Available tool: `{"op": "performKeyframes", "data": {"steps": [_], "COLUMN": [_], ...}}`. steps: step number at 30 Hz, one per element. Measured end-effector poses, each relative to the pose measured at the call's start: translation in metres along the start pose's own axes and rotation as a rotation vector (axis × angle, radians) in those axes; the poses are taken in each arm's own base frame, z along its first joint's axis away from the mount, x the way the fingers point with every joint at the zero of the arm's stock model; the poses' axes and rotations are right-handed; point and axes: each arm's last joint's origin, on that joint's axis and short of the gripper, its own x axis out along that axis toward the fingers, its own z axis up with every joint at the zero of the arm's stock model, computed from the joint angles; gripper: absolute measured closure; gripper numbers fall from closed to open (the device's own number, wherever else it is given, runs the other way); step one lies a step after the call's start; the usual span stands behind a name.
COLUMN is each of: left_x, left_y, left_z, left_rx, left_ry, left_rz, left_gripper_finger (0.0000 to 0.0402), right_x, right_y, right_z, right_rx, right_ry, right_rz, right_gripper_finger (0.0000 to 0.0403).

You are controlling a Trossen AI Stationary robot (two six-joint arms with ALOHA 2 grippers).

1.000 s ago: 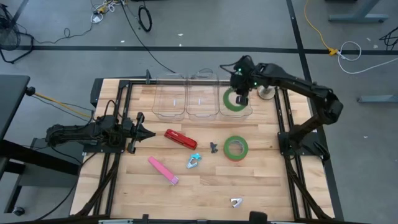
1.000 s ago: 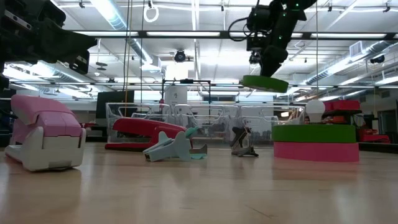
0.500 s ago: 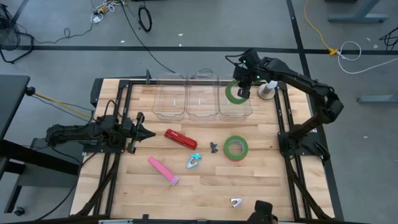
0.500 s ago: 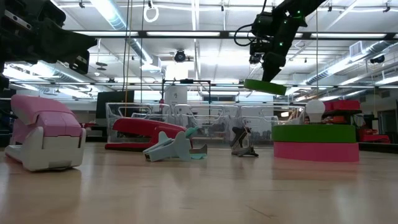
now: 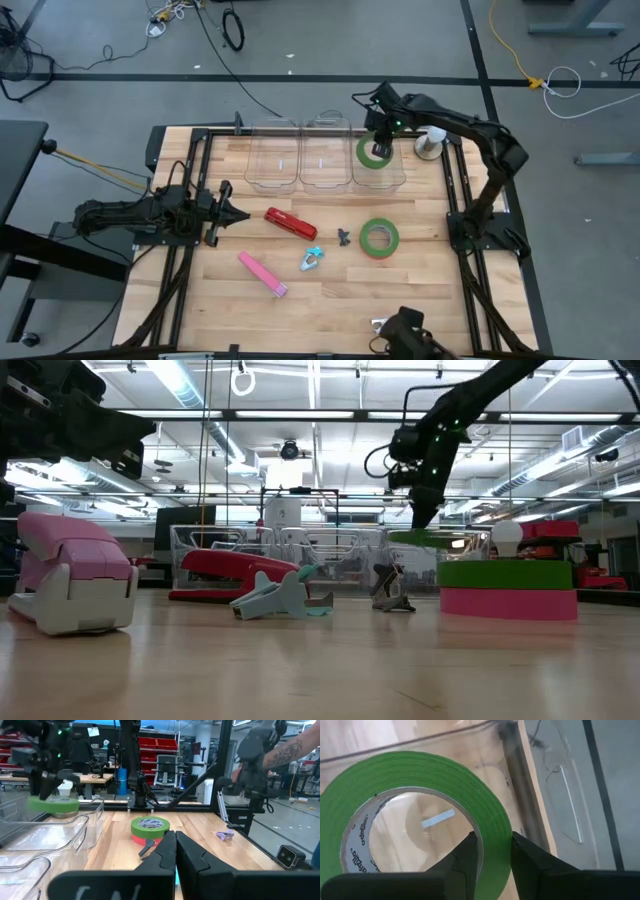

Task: Pick and place Stapler, Stapler remover, tape
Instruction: Put the top green tape into the right transparent bin

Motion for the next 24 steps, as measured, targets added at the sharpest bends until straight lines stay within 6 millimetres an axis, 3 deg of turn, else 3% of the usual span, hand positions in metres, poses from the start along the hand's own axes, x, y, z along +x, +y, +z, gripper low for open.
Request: {"op": "performKeyframes", "data": {"steps": [10, 24], "left_x": [0.0, 0.0], "left_y": [0.0, 0.0], "left_z": [0.0, 0.0], "left_rx": [0.0, 0.0], "left_ry": [0.001, 0.001], "left_rz": [0.0, 0.0], "left_gripper_finger": [0.0399, 0.0399], "right_x": [0.031, 0.037], "right_y": [-0.02, -0.032], "right_z": [-0.007, -0.012], "right_rx": [0.029, 0.055], "right_ry": [0.029, 0.027], "right_rz": [-0.006, -0.022], "right_gripper_finger": [0.0303, 0.0303]}}
